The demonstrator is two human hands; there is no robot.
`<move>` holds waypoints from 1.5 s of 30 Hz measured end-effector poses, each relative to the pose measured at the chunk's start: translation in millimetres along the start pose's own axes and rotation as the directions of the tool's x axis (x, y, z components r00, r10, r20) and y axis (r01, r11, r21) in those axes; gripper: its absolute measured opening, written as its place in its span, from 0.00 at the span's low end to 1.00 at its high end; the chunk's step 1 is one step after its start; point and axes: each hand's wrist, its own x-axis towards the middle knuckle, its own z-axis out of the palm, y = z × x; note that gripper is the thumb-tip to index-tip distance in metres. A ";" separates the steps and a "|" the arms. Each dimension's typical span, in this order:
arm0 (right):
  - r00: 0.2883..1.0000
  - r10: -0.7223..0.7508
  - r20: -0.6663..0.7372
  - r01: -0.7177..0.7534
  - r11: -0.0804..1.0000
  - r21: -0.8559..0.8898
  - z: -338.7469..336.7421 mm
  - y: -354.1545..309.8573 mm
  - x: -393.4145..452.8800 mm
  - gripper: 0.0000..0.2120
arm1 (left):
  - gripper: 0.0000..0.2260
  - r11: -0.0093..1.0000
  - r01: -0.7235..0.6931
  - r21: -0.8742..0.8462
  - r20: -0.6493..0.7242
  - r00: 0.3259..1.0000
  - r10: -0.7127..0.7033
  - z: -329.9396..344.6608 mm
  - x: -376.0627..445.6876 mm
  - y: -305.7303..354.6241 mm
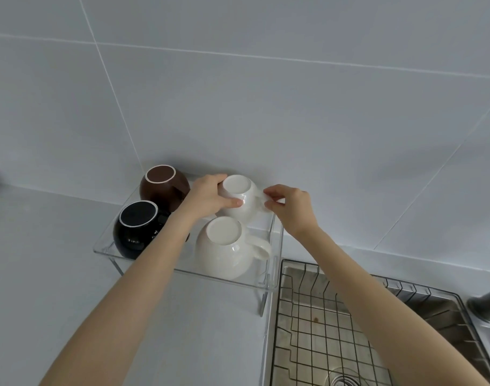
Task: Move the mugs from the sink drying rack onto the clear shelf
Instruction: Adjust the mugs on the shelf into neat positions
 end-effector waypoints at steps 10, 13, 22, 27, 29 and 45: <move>1.000 0.004 0.014 -0.004 1.000 -0.012 0.8 -0.6 -1.5 0.11 | 0.21 0.999 0.036 0.015 0.013 0.999 -0.036 1.3 -2.7 3.1; 1.000 -0.002 0.003 0.002 0.997 -0.083 4.3 -8.2 -3.5 0.14 | 0.34 0.997 0.074 0.031 -0.005 0.997 -0.074 -9.9 -10.3 4.0; 0.895 -0.309 0.321 0.344 0.937 -0.057 40.5 -94.3 -31.0 0.11 | 0.43 0.972 0.216 0.087 -0.037 0.976 -0.214 -104.8 -83.5 -43.5; 0.855 -0.182 0.486 0.377 0.861 -0.341 80.3 -102.1 -31.9 0.13 | 0.42 0.979 0.201 0.042 -0.050 0.979 -0.199 -96.6 -102.8 -68.9; 0.863 -0.183 0.471 0.401 0.816 -0.417 88.5 -101.0 -32.0 0.10 | 0.43 0.983 0.184 0.010 -0.079 0.980 -0.182 -95.1 -103.5 -74.5; 0.956 -0.118 0.268 0.193 0.942 -0.273 84.2 -95.5 21.1 0.12 | 0.23 0.977 0.215 -0.013 -0.183 0.960 -0.214 -103.2 -53.6 -78.5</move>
